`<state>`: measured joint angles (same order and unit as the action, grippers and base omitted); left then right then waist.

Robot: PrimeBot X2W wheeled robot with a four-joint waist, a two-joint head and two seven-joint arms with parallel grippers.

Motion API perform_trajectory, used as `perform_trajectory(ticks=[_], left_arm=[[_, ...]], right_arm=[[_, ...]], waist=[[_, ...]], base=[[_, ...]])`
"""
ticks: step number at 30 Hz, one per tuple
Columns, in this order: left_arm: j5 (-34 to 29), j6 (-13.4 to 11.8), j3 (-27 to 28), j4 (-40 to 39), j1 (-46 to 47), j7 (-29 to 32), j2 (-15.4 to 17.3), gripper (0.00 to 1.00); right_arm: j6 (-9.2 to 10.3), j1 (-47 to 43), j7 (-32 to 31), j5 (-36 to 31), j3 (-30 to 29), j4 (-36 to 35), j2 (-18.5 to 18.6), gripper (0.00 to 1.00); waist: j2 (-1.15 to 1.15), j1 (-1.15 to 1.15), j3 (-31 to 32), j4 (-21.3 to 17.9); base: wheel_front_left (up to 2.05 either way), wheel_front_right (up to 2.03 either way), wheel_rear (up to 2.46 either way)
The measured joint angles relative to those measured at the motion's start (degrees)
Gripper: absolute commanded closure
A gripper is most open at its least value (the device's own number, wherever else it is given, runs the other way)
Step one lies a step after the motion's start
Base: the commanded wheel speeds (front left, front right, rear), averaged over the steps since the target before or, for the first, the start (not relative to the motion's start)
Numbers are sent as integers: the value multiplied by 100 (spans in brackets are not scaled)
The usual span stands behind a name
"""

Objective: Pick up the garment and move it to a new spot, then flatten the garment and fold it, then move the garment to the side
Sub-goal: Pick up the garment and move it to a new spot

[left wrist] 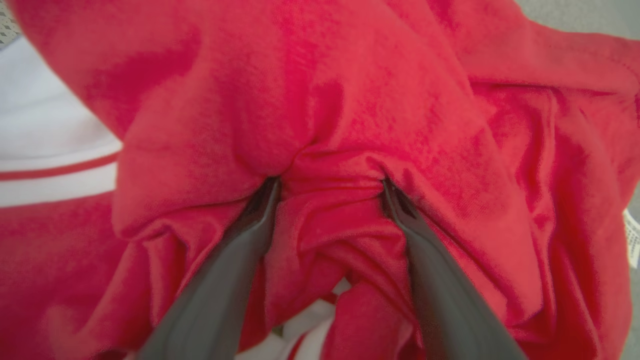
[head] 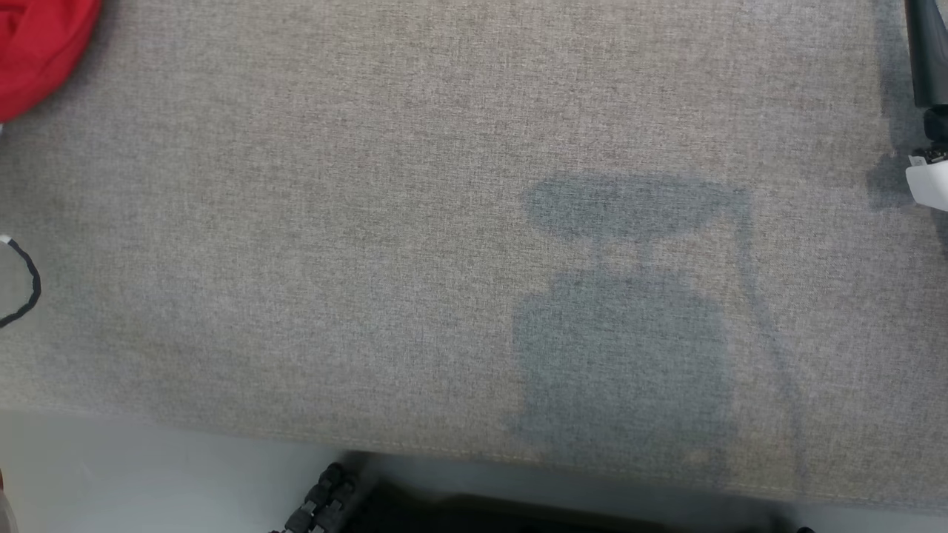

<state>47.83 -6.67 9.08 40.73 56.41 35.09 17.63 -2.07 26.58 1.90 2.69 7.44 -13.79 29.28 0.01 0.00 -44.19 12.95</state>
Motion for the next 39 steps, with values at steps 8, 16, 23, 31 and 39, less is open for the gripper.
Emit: perform_trajectory(ticks=[8,16,23,31,39], left_arm=[[-22,-44,-69,297,275,-29,-55,100],[74,256,-300,372,449,45,-454,100],[58,778,-745,396,483,170,-848,100],[-20,1125,-942,412,441,169,-883,100],[-22,1254,-1236,380,78,176,-1104,100]], right_arm=[[9,-4,0,3,-64,25,23,0],[24,-18,137,34,-55,213,-40,0],[66,-134,407,86,126,560,-305,0],[118,-329,735,209,356,1006,-694,0],[178,-619,976,405,512,1491,-1090,0]], waist=[[0,0,20,10],[-1,0,263,121],[-1,0,642,192],[-1,0,1221,175],[-1,0,1844,41]], base=[[0,0,0],[0,0,0],[0,0,0],[0,0,0],[0,0,0]])
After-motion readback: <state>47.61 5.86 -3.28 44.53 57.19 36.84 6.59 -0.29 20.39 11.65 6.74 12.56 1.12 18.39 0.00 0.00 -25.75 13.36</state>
